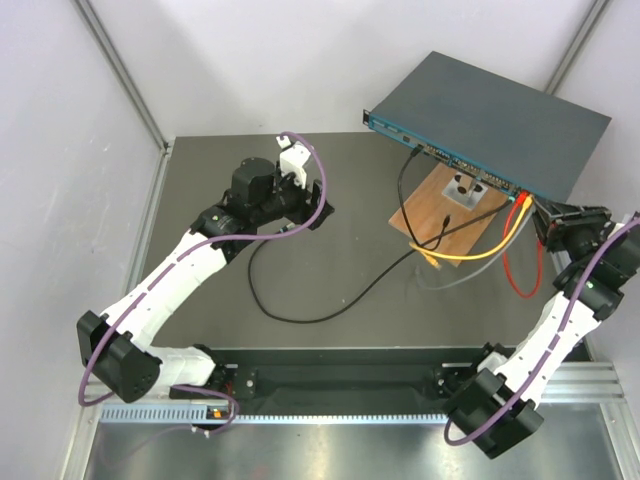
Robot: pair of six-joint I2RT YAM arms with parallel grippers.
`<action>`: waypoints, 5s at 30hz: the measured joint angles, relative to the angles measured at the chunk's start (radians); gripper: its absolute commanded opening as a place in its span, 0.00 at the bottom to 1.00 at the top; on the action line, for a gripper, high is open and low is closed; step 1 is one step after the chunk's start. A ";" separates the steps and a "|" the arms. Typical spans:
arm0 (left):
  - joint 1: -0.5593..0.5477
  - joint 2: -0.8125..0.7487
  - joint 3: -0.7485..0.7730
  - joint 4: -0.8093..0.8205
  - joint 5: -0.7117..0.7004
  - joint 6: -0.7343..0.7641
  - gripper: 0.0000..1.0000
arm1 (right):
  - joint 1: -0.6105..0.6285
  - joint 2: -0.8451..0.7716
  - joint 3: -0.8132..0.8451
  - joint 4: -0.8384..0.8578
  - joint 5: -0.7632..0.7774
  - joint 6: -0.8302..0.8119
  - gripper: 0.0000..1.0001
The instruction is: Pull the plug from the switch port
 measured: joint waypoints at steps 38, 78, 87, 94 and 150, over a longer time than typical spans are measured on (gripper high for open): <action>0.005 0.000 0.000 0.000 0.000 0.013 0.70 | -0.046 -0.003 0.013 -0.049 -0.024 -0.077 0.00; 0.098 0.039 0.102 0.090 0.143 -0.185 0.98 | -0.023 0.048 0.829 -1.022 -0.043 -0.639 0.00; 0.011 0.129 0.259 0.391 0.412 -0.577 0.98 | 0.081 -0.023 0.666 -0.808 -0.199 -0.357 0.00; -0.195 0.180 0.294 0.449 0.395 -0.666 0.98 | 0.211 -0.003 0.643 -0.576 -0.173 -0.161 0.00; 0.365 0.347 0.444 -0.517 -0.356 -0.317 0.00 | 0.652 0.350 0.857 -0.999 0.185 -0.532 0.82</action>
